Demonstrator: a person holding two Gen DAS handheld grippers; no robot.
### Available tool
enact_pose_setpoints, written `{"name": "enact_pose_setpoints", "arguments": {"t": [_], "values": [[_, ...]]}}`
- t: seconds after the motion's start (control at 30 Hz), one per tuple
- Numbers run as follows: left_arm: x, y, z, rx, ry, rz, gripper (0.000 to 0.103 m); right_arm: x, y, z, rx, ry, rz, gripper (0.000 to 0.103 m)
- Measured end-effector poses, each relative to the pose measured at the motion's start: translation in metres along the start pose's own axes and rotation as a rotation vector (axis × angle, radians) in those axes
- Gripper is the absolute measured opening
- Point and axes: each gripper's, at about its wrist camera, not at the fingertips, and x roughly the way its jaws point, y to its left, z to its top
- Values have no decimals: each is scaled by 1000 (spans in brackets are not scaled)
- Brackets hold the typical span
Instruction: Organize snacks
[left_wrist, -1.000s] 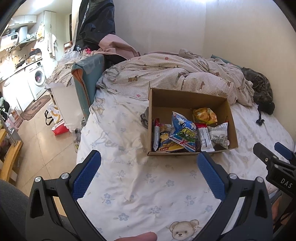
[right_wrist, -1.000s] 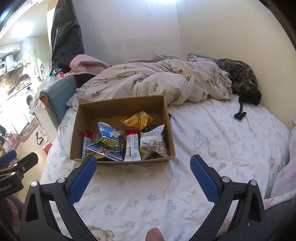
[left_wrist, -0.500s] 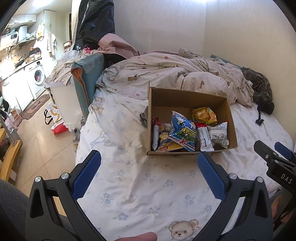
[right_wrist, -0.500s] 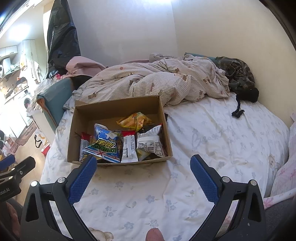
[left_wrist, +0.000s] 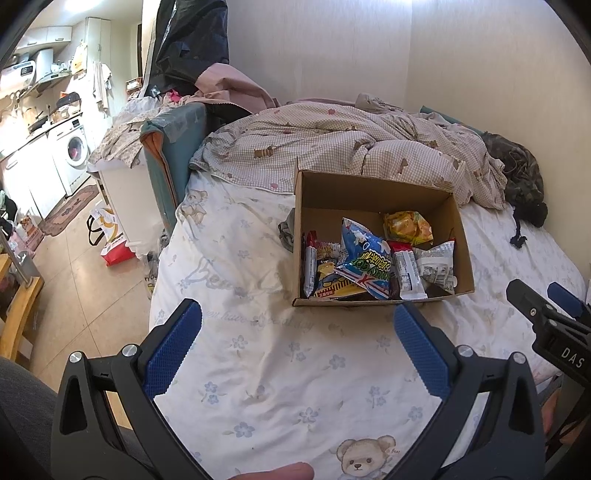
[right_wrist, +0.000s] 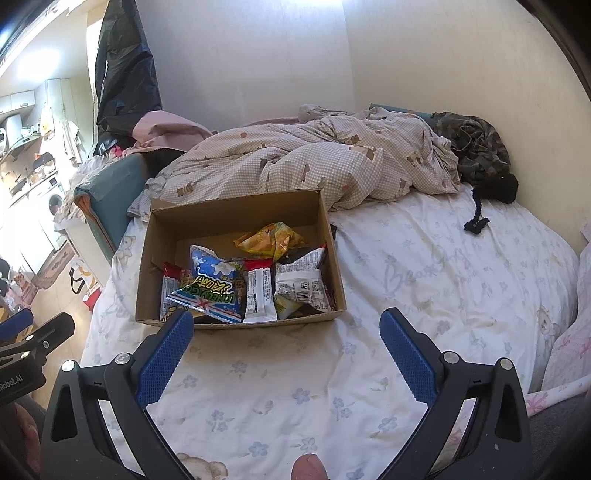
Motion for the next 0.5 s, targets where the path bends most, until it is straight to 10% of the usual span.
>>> {"name": "enact_pose_setpoints", "arguments": {"t": [0.5], "values": [[2,2,1,-10,1,-5,103,0,0,0,-2,-2,-2,103]]}}
